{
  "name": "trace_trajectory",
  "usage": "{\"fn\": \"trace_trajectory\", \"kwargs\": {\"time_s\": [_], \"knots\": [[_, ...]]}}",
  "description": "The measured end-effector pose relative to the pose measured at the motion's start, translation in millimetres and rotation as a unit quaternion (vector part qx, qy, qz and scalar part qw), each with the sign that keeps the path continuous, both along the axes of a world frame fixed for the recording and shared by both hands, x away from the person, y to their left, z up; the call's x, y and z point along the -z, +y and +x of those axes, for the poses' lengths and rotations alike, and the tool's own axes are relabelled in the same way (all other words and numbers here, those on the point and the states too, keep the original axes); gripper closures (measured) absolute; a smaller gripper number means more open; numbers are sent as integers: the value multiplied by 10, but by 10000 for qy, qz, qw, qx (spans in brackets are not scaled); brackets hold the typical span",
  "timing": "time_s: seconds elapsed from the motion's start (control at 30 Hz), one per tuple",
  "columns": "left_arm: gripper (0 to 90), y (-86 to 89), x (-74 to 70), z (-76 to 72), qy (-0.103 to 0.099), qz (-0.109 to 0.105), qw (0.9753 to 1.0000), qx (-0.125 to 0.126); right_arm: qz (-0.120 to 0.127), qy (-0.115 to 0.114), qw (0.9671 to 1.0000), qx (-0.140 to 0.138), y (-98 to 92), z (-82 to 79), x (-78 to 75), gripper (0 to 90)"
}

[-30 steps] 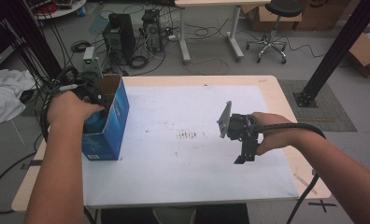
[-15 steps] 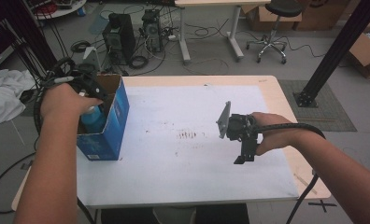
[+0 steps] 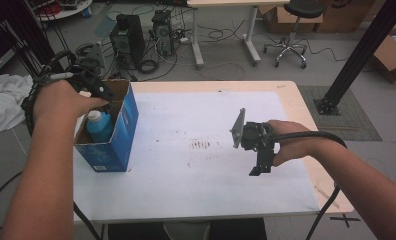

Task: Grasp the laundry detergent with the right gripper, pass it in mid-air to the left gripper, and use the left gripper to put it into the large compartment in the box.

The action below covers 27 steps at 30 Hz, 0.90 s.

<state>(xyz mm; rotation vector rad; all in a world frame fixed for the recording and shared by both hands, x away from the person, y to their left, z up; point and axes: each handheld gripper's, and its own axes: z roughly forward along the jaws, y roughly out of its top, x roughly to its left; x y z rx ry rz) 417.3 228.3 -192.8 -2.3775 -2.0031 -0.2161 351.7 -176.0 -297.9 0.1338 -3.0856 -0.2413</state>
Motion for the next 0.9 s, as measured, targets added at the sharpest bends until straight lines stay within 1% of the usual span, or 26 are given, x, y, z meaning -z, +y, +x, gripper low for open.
{"fn": "trace_trajectory", "kwargs": {"time_s": [0.1, 0.17, 0.2, 0.23, 0.33, 0.4, 0.53, 0.6, 0.67, 0.7, 0.73, 0.77, 0.8, 0.83, 0.87, 0.9], "knots": [[149, -72, -51, -16, -32, 4, 9999, 153, 6, 8, 10000, 1, 9, -1, 8, 0], [138, -159, -80, -22, -35, 0, 9996, 293, 10, 10, 10000, -10, 10, 0, 9, 0], [117, -204, -85, -23, 24, 1, 9993, 376, -3, 6, 10000, -9, 12, 1, 9, 0], [100, -250, -87, -23, 94, 24, 9988, 472, -12, 4, 10000, -3, 14, 1, 7, 0], [66, -369, -115, -20, 135, 107, 9971, 735, 6, 8, 10000, 10, 10, 5, -10, 0], [66, -440, -141, -18, 87, 104, 9965, 822, 9, 10, 10000, 17, 7, 4, -11, 0], [63, -555, -191, -21, 47, 105, 9942, 1068, -10, 3, 10000, 39, -9, -3, -17, 0], [53, -621, -211, -35, 17, 75, 9923, 1237, -1, -13, 10000, 42, -28, 1, -29, 0], [13, -675, -221, -44, 39, 78, 9904, 1382, 9, -6, 10000, 76, -43, 5, -34, 0], [3, -710, -225, -53, 37, 100, 9887, 1493, 0, -15, 10000, 76, -47, 7, -35, 0], [3, -744, -230, -60, 34, 133, 9865, 1633, 10, -18, 9999, 103, -52, 8, -36, 0], [2, -768, -234, -65, 23, 153, 9851, 1715, 17, -9, 9999, 107, -56, 12, -38, 0], [1, -802, -239, -72, 13, 171, 9831, 1821, 19, -12, 9999, 98, -59, 15, -38, 0], [1, -832, -240, -79, 12, 164, 9806, 1952, 18, -9, 9999, 117, -61, 19, -41, 0], [1, -855, -237, -86, -3, 141, 9791, 2030, 23, -2, 9999, 122, -63, 23, -41, 0], [1, -893, -238, -95, -17, 148, 9744, 2244, 20, -1, 9999, 118, -64, 27, -41, 0]]}}
